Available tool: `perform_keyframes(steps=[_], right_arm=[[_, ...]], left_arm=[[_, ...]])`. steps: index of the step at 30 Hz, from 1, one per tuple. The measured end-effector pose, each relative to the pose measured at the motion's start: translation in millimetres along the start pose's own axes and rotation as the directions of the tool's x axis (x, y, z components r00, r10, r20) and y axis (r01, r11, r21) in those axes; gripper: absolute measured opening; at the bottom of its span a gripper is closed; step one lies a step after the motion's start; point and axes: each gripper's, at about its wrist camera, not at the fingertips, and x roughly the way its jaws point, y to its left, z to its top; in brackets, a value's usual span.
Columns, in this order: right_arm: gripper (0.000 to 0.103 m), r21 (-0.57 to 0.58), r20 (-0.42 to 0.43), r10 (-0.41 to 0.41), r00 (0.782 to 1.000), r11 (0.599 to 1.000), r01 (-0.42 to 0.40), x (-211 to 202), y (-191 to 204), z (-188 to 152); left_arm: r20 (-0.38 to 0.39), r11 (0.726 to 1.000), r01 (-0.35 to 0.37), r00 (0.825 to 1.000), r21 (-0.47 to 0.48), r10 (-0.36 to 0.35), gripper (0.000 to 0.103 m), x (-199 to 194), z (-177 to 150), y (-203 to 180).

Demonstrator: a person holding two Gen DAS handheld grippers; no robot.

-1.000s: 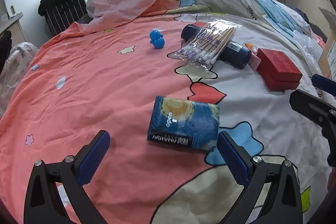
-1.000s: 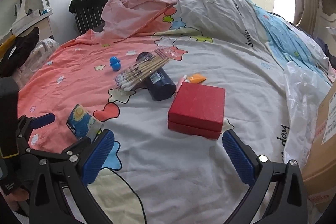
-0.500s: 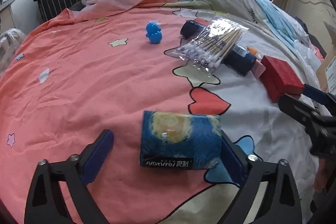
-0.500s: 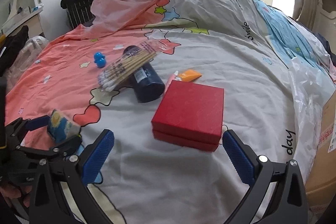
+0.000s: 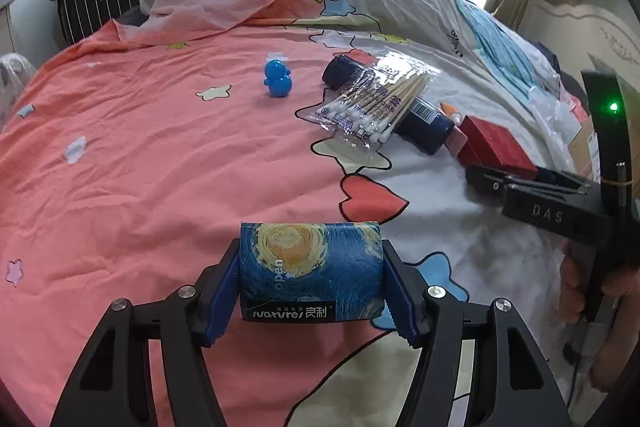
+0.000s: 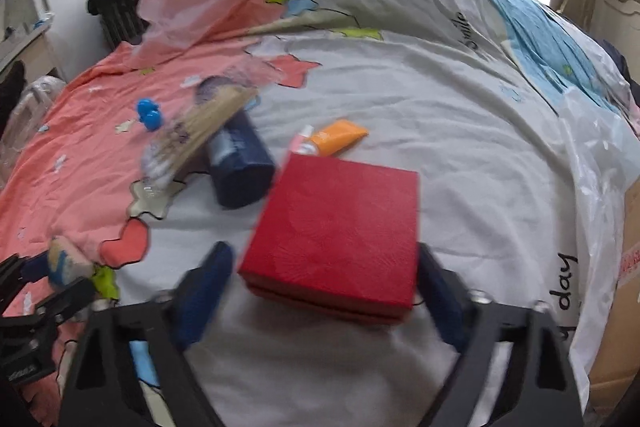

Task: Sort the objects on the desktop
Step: 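Grasp the blue printed box with the left gripper while the right gripper grasps the red box, then carry the blue printed box and red box with both grippers to the cardboard box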

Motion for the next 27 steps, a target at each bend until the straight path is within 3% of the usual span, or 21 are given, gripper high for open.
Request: perform_keyframes(steps=[6,27], right_arm=[[0.071,0.030,0.009,0.047,0.999,0.998,-0.048,-14.5,-5.3,-2.3],[0.069,-0.059,0.090,0.047,0.995,0.997,-0.041,-85.6,14.8,-44.8]], left_arm=[[0.003,0.999,-0.026,1.000,0.044,0.026,0.066,-3.6,-4.0,-5.5],[0.029,0.997,-0.008,1.000,0.072,0.006,0.066,-27.1,-14.8,-31.4]])
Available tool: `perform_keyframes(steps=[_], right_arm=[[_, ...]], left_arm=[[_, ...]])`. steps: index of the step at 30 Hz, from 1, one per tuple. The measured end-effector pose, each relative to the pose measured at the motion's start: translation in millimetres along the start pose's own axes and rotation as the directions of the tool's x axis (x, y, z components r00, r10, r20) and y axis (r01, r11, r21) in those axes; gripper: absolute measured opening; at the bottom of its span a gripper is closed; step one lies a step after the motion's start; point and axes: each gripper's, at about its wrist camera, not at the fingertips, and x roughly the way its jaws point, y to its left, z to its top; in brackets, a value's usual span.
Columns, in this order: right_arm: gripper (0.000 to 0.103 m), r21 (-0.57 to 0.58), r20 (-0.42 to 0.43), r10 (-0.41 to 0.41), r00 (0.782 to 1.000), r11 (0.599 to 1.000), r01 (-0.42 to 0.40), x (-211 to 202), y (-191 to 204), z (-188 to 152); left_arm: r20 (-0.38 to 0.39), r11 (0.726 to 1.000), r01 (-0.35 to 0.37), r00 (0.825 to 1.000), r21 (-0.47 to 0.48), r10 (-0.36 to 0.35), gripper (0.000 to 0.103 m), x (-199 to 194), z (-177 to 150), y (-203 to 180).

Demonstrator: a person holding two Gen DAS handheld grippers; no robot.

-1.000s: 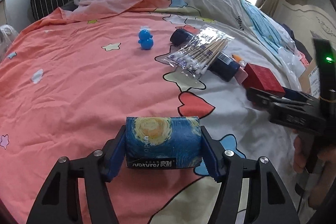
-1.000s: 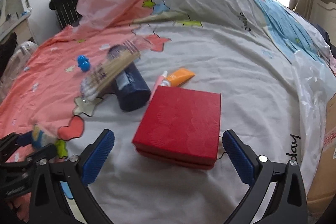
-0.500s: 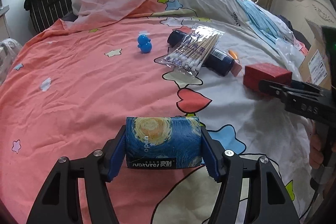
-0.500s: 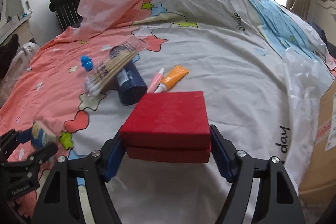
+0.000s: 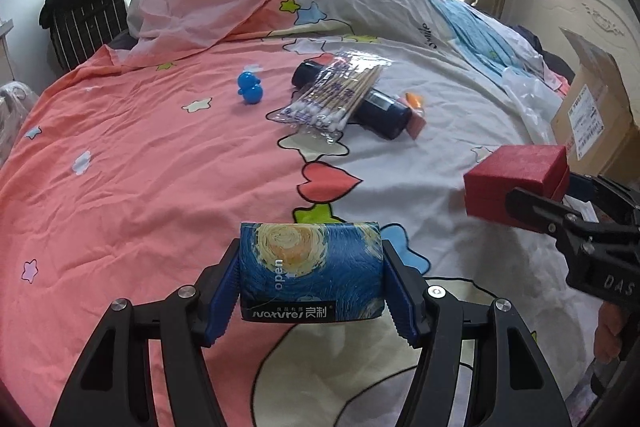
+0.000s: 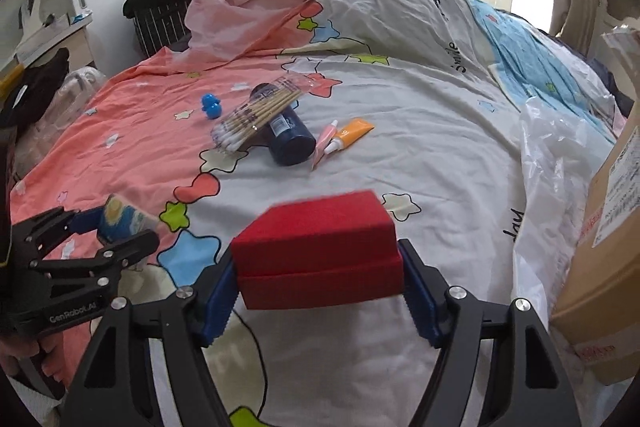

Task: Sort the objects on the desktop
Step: 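Carry the blue printed box and red box with both grippers to the cardboard box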

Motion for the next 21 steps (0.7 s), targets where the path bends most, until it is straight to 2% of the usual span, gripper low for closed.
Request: perform_keyframes(steps=[5,21], right_arm=[[0.069,-0.015,0.018,-0.004,1.000,1.000,0.004,-14.3,1.8,-3.3],[0.069,-0.029,0.106,-0.044,0.993,0.998,0.047,-78.5,-6.5,-14.0]], left_arm=[[0.004,0.999,-0.013,1.000,0.034,0.013,0.066,-6.8,-2.2,-15.5],[0.080,0.996,0.026,0.996,0.084,-0.032,0.066,-52.6,2.7,-63.2]])
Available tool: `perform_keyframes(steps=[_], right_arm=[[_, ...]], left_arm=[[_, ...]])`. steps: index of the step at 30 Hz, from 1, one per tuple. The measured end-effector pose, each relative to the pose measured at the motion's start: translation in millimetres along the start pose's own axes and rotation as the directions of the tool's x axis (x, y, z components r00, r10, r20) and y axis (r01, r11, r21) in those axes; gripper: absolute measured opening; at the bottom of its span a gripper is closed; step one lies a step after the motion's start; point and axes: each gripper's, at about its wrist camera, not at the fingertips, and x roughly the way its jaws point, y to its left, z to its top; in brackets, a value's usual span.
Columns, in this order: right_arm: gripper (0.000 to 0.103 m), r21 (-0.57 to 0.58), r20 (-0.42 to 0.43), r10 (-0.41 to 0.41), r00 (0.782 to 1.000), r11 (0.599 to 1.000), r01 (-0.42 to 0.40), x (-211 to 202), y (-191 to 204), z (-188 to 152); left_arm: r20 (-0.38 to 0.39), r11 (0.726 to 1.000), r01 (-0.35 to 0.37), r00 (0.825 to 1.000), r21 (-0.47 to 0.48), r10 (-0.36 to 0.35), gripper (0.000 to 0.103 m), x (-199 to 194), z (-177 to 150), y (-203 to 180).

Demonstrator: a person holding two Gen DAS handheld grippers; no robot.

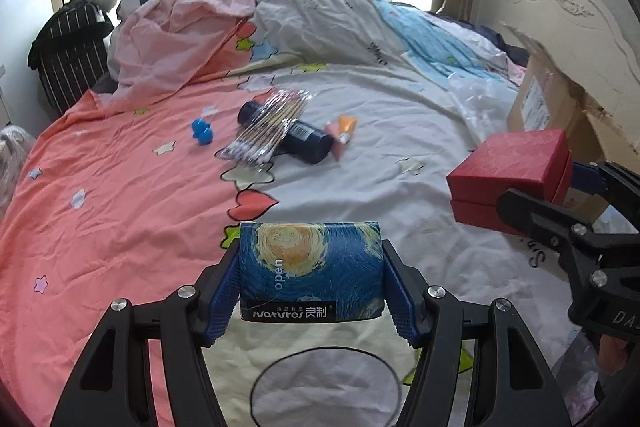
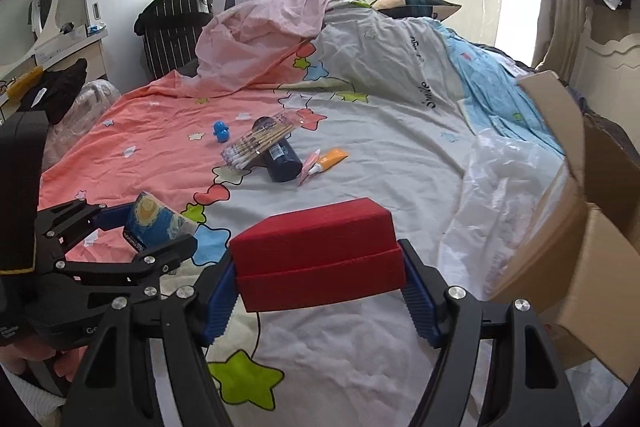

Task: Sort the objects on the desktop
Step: 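Carry the blue printed box and red box with both grippers to the cardboard box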

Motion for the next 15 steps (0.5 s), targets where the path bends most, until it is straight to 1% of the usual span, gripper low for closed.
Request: perform_keyframes(steps=[3,10,15], right_arm=[[0.069,-0.008,0.016,-0.023,1.000,1.000,0.024,-12.0,-0.9,-2.6],[0.069,-0.003,0.037,-0.036,0.999,0.999,0.036,-37.0,-5.9,-7.7],[0.069,0.005,0.094,-0.074,0.993,0.997,0.074,-64.7,-11.6,-4.8]], left_arm=[[0.010,1.000,0.007,1.000,0.010,-0.007,0.066,-7.5,2.0,-8.8],[0.031,0.999,0.025,0.999,0.042,-0.026,0.066,-24.6,4.3,-31.2],[0.051,0.997,0.060,0.997,0.054,-0.062,0.066,-39.0,10.2,-46.6]])
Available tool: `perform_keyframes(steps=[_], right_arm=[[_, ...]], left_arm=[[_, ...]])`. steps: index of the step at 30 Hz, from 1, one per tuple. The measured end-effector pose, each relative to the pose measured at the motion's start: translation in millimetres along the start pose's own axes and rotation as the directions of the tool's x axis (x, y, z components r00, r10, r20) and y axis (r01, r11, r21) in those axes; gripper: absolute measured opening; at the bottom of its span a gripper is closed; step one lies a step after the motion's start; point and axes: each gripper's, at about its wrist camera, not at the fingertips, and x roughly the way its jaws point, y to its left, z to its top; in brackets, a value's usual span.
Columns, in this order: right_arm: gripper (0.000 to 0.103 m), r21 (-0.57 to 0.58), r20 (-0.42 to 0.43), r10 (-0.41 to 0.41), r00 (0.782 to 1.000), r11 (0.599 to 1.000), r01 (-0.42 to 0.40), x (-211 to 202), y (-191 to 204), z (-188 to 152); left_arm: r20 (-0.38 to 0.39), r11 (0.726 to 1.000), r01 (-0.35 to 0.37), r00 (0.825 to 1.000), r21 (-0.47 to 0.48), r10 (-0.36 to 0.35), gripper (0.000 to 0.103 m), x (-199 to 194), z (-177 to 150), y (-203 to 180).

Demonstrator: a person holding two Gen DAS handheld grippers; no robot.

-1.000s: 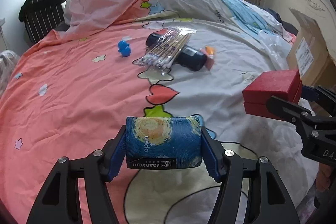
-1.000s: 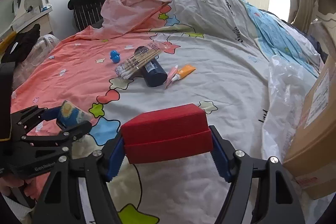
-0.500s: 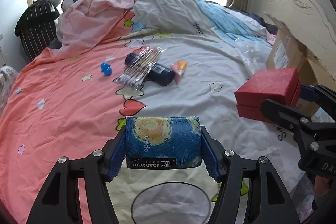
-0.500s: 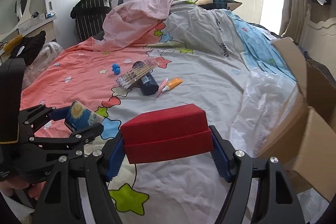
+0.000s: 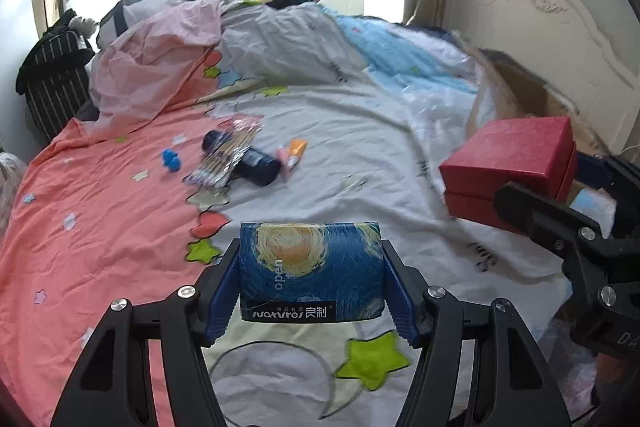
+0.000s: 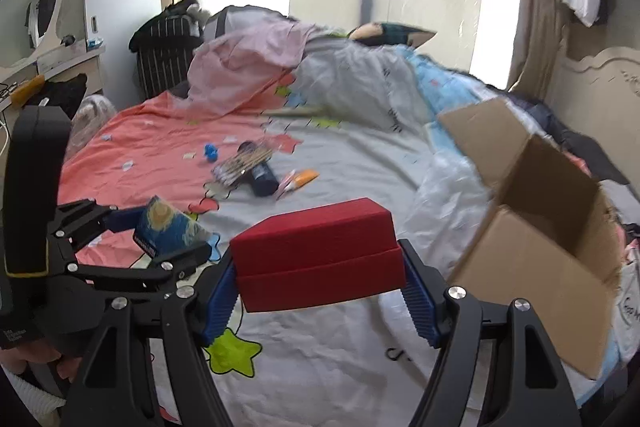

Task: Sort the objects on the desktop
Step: 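Carry the blue printed box and red box with both grippers to the cardboard box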

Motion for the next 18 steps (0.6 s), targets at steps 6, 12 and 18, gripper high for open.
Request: perform_keyframes(steps=[6,12,18], right_arm=[[0.069,0.021,0.048,-0.032,0.998,0.999,0.031,-27.5,-16.2,8.4],[0.069,0.053,0.079,-0.077,0.994,0.996,0.073,-48.2,-39.1,12.0],[0.069,0.098,0.083,-0.144,0.986,0.986,0.136,-60.2,-72.1,13.0]], left_arm=[[0.033,0.999,0.031,0.999,0.031,-0.032,0.066,-13.2,11.4,-24.5],[0.051,0.996,0.068,0.996,0.057,-0.071,0.066,-17.1,19.8,-46.0],[0.064,0.992,0.101,0.992,0.079,-0.106,0.066,-17.4,28.0,-66.3]])
